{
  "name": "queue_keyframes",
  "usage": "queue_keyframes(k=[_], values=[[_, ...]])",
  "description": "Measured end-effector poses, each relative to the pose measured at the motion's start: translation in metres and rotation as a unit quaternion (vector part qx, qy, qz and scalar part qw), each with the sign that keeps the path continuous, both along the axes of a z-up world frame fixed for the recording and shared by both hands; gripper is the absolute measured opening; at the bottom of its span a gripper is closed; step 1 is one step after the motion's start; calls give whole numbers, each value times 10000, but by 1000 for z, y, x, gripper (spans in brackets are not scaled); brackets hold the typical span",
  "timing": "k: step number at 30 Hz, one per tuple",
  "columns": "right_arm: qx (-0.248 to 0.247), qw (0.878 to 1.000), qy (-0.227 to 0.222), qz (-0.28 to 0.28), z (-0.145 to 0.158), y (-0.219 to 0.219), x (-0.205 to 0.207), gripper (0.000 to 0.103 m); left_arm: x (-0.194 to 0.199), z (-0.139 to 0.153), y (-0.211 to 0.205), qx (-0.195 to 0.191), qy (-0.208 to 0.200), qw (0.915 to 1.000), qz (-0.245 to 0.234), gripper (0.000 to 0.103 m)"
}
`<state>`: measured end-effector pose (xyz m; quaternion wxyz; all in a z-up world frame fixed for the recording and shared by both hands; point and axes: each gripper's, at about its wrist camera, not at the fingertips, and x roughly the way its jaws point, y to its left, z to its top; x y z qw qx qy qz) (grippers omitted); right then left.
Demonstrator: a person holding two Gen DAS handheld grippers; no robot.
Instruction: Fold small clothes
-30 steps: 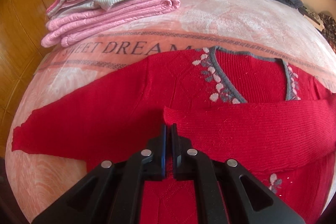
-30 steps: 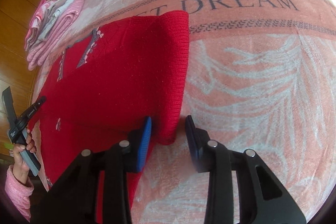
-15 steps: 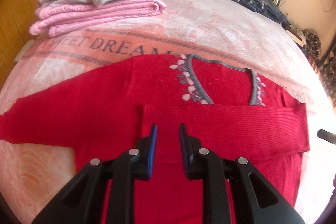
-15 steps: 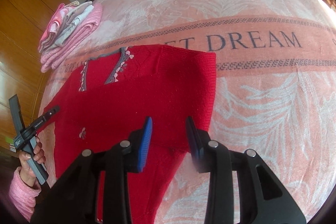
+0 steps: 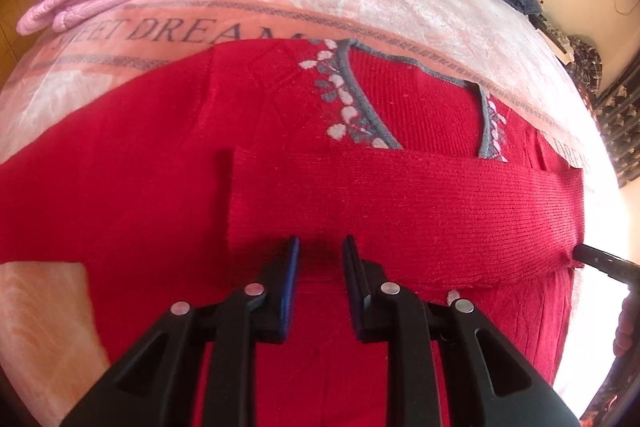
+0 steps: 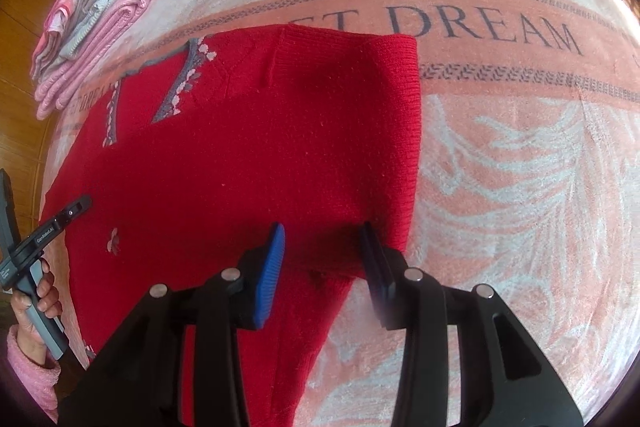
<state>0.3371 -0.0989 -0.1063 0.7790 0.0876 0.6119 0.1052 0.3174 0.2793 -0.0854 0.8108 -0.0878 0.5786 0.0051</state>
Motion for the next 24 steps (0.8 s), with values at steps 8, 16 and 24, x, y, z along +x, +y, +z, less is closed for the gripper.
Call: queue_keyframes(k=[8,16,24], values=[[90,9995,-298,79,60,48,-9,50,-49,68,163,897,-360,9917,842,64],[-126,9994,-211,248,60,101,-6,51,-122,29,380,755,-9,9557,2846,63],[-525,9976,99,449,16,131,6,54,-170,11,487,40,-154,9305,3661,64]])
